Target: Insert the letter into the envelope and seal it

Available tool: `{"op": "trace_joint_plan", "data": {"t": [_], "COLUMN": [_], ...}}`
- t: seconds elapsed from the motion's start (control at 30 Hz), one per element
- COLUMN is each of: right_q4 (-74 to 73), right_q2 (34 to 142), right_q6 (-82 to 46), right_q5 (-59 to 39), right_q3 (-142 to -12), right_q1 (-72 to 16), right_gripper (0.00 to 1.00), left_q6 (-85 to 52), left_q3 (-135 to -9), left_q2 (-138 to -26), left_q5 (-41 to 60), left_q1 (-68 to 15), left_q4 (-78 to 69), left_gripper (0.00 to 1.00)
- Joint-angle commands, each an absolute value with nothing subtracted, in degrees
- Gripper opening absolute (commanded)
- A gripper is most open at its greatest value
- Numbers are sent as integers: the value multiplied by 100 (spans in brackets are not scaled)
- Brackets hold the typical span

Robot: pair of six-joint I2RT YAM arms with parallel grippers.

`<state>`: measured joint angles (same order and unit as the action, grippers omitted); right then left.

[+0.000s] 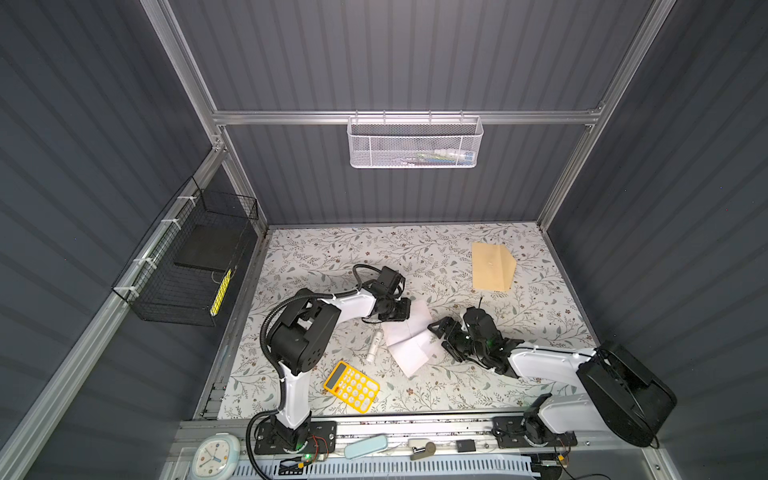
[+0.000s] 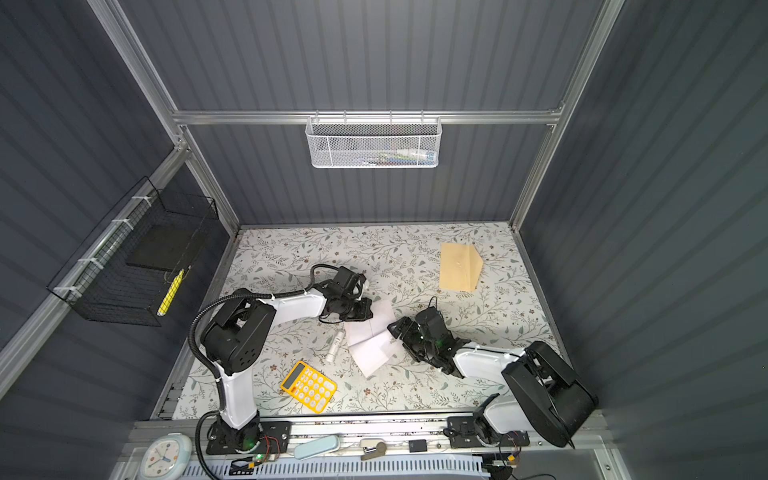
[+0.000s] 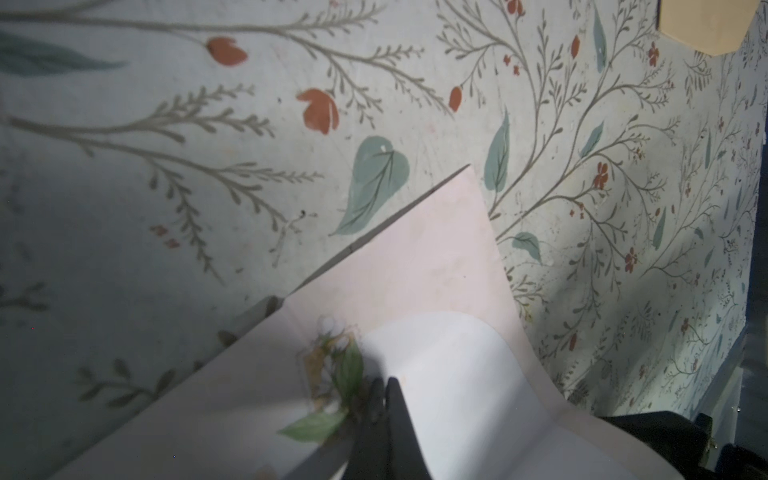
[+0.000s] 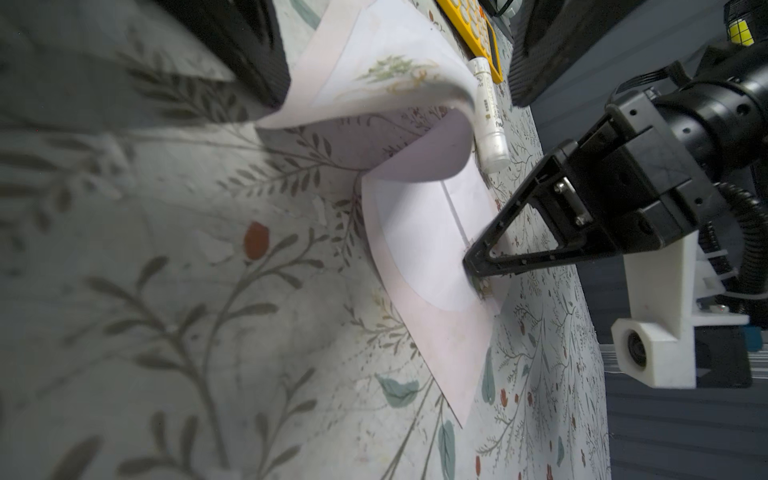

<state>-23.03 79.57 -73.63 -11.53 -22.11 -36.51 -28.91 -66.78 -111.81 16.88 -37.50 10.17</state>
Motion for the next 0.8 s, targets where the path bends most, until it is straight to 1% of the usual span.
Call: {"op": "trace_joint_plan", "data": {"t": [0.0,0.13,0.2,0.33,0.5,0.77], "right_q4": [-2176,-2039,-2226,-2429,-2513,-1674], "right_q2": [8112,8070,8018,7942,8099,7894], "right_q6": [-7313,-7317,-7360,-7298,-7258,-6823], "right_q5": [-1199,-1246,-1273,-1365,-1547,-1729], "right_q3": [-2284,-2206,-2101,-2118,-2221,-2383], "right_q1": [-3615,-3517,-3474,-3466,-3419,-2875], "right_gripper": [86,86,88,91,89,88], "left_q6": [-2966,-2970,-3004,-3126,-3330,-3494], "left_q3": [-6394,-6435,-6471,-6510,-6563,-6601], "left_q2": [-11249,-11142,-11132,-11151,-11145,-10897], "left_q5": [1748,1844,1846,2155,2480,2665], "left_q1": [-3797,-3797,-3797,-3797,-3797,-3801], "left_q4": [1660,1660,1653,1553,1369,1313], "left_gripper": [0,0,0,0,0,0]}}
